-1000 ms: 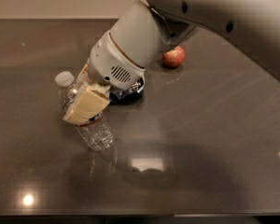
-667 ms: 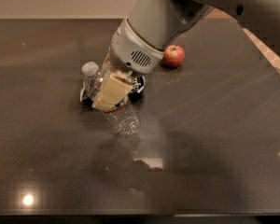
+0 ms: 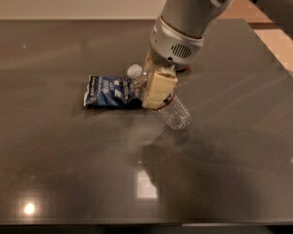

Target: Knock water bottle over

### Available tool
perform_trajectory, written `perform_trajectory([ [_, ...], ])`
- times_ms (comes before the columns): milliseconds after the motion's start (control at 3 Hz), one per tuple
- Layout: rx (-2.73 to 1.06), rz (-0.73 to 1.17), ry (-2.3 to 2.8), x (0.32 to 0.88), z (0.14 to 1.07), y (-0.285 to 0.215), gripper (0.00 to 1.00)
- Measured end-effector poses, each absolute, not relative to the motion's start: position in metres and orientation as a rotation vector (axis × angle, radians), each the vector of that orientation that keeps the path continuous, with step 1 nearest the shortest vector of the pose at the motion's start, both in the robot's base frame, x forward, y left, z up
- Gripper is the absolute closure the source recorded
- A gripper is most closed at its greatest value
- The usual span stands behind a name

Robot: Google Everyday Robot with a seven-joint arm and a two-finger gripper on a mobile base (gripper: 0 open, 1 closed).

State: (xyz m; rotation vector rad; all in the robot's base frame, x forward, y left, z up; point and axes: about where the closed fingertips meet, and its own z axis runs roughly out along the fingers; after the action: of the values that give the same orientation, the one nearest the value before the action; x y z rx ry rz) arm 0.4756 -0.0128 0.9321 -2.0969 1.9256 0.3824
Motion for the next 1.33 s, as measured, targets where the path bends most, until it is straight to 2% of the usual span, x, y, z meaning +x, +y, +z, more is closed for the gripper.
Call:
perform_trajectory([
  [333, -2.223, 0.253, 1.922, 0.473, 0.914, -0.03, 1.0],
  [667, -2.35, 0.163, 1.895, 0.466, 0.894, -0.037, 0.82],
  [1333, -2.51, 0.087, 1.821, 0.451, 0.871, -0.034, 0.37],
])
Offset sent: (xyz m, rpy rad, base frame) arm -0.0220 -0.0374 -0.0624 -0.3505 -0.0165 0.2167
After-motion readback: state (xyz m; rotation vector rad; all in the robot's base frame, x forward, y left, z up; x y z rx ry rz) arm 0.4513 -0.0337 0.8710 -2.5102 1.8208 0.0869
